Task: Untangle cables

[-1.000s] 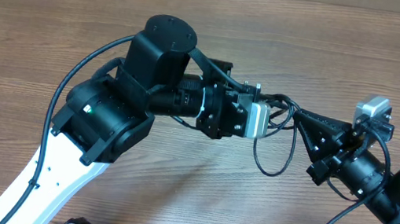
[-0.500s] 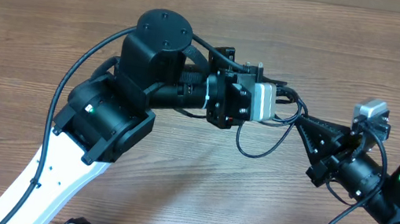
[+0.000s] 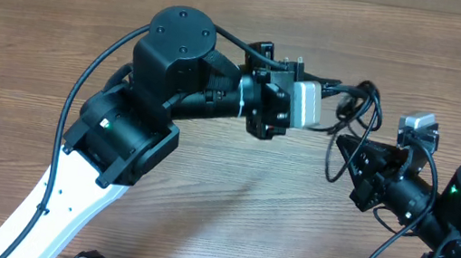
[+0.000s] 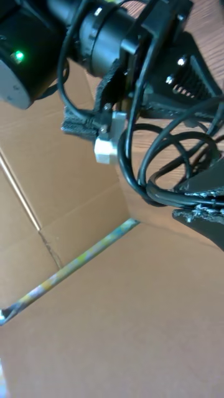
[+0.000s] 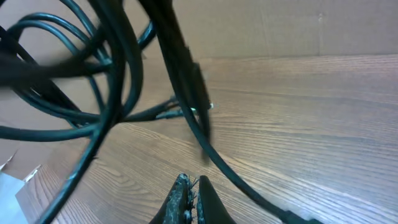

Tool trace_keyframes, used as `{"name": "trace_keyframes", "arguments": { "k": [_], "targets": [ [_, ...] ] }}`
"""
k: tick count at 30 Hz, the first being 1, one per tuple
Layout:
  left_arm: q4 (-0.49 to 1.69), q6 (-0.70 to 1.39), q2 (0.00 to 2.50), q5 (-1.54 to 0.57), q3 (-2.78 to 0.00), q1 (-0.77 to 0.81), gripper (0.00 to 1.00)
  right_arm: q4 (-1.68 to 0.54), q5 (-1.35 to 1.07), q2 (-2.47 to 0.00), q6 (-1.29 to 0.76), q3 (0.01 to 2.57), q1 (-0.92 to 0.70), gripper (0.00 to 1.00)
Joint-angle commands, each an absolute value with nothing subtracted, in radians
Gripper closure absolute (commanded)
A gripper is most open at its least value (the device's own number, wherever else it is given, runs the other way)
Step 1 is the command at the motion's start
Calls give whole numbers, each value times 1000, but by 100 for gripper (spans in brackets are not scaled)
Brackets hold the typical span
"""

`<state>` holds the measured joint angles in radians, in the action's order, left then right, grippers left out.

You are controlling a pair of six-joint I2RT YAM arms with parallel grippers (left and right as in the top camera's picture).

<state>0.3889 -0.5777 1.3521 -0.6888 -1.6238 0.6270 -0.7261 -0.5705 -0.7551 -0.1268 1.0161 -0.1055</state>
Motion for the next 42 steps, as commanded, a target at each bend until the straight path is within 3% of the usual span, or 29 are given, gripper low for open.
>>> {"name": "trace_keyframes", "arguments": {
  "k": [1, 5, 6, 9, 11, 14, 22, 31, 42],
  "targets": [
    [373, -549, 1339, -706, -1643, 627, 96, -721, -562, -749, -121, 1016, -102, 96],
    [385, -550, 1339, -691, -1643, 623, 96, -717, -562, -749, -121, 1016, -102, 96],
    [387, -550, 1339, -691, -1643, 618, 96, -715, -562, -749, -121, 1016, -102, 92],
    [390, -550, 1339, -692, -1643, 599, 96, -703, -562, -749, -122, 1016, -102, 52],
    [397, -563, 1339, -700, -1643, 583, 96, -683, -562, -748, -128, 1016, -102, 32],
    [443, -664, 1339, -711, -1643, 569, 96, -645, -562, -748, -130, 1016, -102, 21],
    [598, -1037, 1339, -840, -1643, 569, 96, -578, -562, -748, -141, 1016, -102, 17],
    [702, -1288, 1339, -820, -1643, 569, 96, -546, -587, -748, -165, 1016, -102, 16],
    [737, -1370, 1339, -781, -1643, 569, 96, -495, -635, -748, -248, 1016, -102, 13]
  ]
}}
